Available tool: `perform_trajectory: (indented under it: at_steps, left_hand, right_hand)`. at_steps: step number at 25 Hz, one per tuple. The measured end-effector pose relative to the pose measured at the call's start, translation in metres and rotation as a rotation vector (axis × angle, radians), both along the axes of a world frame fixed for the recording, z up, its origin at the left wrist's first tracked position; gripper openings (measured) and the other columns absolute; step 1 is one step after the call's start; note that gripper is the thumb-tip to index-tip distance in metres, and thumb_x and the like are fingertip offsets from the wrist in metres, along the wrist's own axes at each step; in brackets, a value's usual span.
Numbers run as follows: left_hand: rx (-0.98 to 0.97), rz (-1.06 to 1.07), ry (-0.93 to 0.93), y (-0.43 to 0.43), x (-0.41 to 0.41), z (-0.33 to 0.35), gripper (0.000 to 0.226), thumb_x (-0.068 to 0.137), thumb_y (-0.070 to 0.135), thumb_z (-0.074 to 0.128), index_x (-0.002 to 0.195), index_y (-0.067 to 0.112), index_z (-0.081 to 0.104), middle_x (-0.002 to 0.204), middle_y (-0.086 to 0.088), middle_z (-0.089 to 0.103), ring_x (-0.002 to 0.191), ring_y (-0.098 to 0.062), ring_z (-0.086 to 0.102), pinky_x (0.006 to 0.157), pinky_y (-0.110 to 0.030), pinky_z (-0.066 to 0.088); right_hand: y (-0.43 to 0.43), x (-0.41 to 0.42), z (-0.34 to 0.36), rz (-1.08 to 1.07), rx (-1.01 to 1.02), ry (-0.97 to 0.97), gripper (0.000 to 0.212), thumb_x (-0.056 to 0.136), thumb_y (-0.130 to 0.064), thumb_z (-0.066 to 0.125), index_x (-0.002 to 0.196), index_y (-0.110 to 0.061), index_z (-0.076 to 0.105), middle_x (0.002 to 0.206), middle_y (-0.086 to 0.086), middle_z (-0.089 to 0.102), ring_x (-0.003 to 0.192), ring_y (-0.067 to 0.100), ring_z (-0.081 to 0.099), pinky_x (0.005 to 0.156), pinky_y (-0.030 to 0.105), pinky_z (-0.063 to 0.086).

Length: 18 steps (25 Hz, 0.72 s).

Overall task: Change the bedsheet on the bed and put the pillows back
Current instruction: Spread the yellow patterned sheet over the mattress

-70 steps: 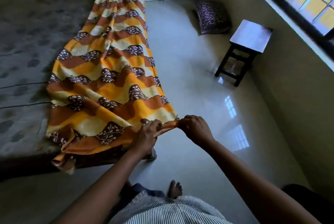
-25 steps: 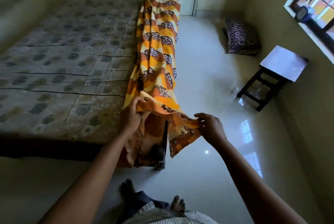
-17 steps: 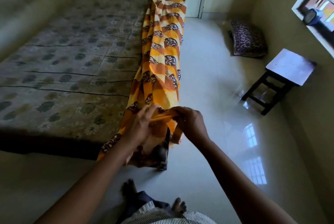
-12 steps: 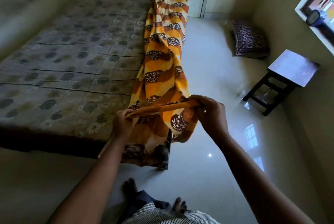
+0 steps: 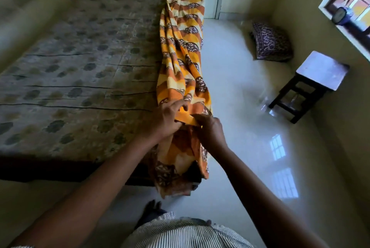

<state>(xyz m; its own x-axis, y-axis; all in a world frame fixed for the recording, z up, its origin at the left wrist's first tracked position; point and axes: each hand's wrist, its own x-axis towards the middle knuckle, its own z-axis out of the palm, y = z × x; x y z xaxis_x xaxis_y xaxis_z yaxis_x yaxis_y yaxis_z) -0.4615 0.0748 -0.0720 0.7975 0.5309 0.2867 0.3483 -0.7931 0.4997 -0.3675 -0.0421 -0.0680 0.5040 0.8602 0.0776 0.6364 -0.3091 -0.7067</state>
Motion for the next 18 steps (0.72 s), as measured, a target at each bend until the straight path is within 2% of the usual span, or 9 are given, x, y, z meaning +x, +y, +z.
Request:
perform_trajectory:
  at_steps: [3, 5, 8, 9, 10, 11, 13, 15, 18]
  left_hand:
    - [0.051, -0.033, -0.016, 0.035, -0.020, -0.044, 0.017, 0.077, 0.001, 0.060, 0.092, 0.003, 0.067, 0.089, -0.016, 0.060, 0.076, -0.029, 0.061, 0.063, -0.017, 0.030]
    - [-0.144, 0.146, -0.046, 0.052, -0.030, -0.079, 0.029, 0.085, 0.021, 0.049, 0.097, 0.001, 0.067, 0.096, -0.018, 0.060, 0.083, -0.028, 0.060, 0.066, -0.021, 0.035]
    - [-1.020, 0.706, -0.345, 0.077, -0.032, -0.084, 0.031, 0.096, 0.014, 0.038, 0.118, 0.001, 0.056, 0.114, -0.027, 0.057, 0.081, -0.024, 0.055, 0.060, -0.024, 0.039]
    - [-1.395, 0.795, -0.493, 0.087, -0.032, -0.084, 0.032, 0.098, 0.012, 0.034, 0.122, 0.002, 0.053, 0.114, -0.030, 0.056, 0.071, -0.023, 0.054, 0.057, -0.025, 0.040]
    - [-1.575, 0.795, -0.477, 0.095, -0.034, -0.078, 0.032, 0.099, 0.015, 0.033, 0.121, 0.003, 0.053, 0.113, -0.029, 0.056, 0.063, -0.021, 0.054, 0.054, -0.025, 0.042]
    - [-1.511, 0.709, -0.358, 0.101, -0.036, -0.070, 0.031, 0.099, 0.016, 0.035, 0.118, 0.002, 0.055, 0.115, -0.026, 0.057, 0.064, -0.019, 0.056, 0.054, -0.024, 0.045]
    - [-0.963, 0.418, -0.173, 0.115, -0.040, -0.046, 0.028, 0.094, 0.005, 0.046, 0.118, -0.004, 0.057, 0.115, -0.019, 0.059, 0.086, -0.022, 0.060, 0.067, -0.018, 0.047]
    - [-0.331, -0.023, -0.067, 0.126, -0.040, -0.021, 0.030, 0.082, -0.001, 0.061, 0.112, 0.002, 0.064, 0.112, -0.018, 0.064, 0.100, -0.028, 0.062, 0.083, -0.024, 0.046]
    - [0.040, -0.446, 0.011, 0.130, -0.046, 0.006, 0.030, 0.075, 0.005, 0.068, 0.104, 0.011, 0.065, 0.106, -0.012, 0.064, 0.092, -0.033, 0.064, 0.076, -0.038, 0.054]
  right_hand:
    - [0.002, 0.017, 0.013, -0.163, 0.145, -0.097, 0.039, 0.069, 0.001, 0.062, 0.100, -0.020, 0.073, 0.098, 0.005, 0.073, 0.089, 0.024, 0.068, 0.077, 0.030, 0.050]
    - [0.004, 0.023, 0.027, -0.260, 0.217, -0.094, 0.045, 0.062, 0.008, 0.061, 0.095, -0.021, 0.074, 0.093, 0.001, 0.074, 0.083, 0.016, 0.067, 0.072, 0.019, 0.046]
    - [0.002, 0.029, 0.030, -0.448, 0.235, -0.091, 0.040, 0.066, 0.009, 0.064, 0.094, -0.018, 0.074, 0.087, 0.000, 0.073, 0.077, 0.012, 0.065, 0.065, 0.010, 0.043]
    - [0.000, 0.029, 0.024, -0.504, 0.186, -0.098, 0.038, 0.068, 0.008, 0.065, 0.095, -0.017, 0.074, 0.087, 0.002, 0.073, 0.077, 0.015, 0.066, 0.065, 0.012, 0.044]
    - [-0.002, 0.026, 0.014, -0.541, 0.094, -0.107, 0.036, 0.071, 0.006, 0.065, 0.097, -0.016, 0.073, 0.088, 0.005, 0.073, 0.079, 0.019, 0.068, 0.067, 0.018, 0.046]
    - [-0.003, 0.020, 0.004, -0.568, -0.034, -0.110, 0.035, 0.074, 0.003, 0.065, 0.103, -0.015, 0.071, 0.094, 0.009, 0.072, 0.086, 0.025, 0.068, 0.071, 0.024, 0.047]
    - [0.005, -0.009, -0.011, -0.529, -0.269, -0.051, 0.048, 0.079, -0.012, 0.068, 0.125, -0.017, 0.057, 0.120, 0.013, 0.061, 0.108, 0.032, 0.058, 0.084, 0.034, 0.046]
    - [0.033, -0.051, -0.013, -0.364, -0.265, 0.045, 0.084, 0.074, -0.031, 0.076, 0.144, -0.023, 0.030, 0.143, 0.008, 0.041, 0.127, 0.027, 0.043, 0.100, 0.040, 0.041]
    - [0.095, -0.108, -0.012, -0.270, -0.144, 0.074, 0.097, 0.078, -0.032, 0.071, 0.149, -0.029, 0.005, 0.149, 0.006, 0.031, 0.130, 0.022, 0.039, 0.100, 0.038, 0.039]
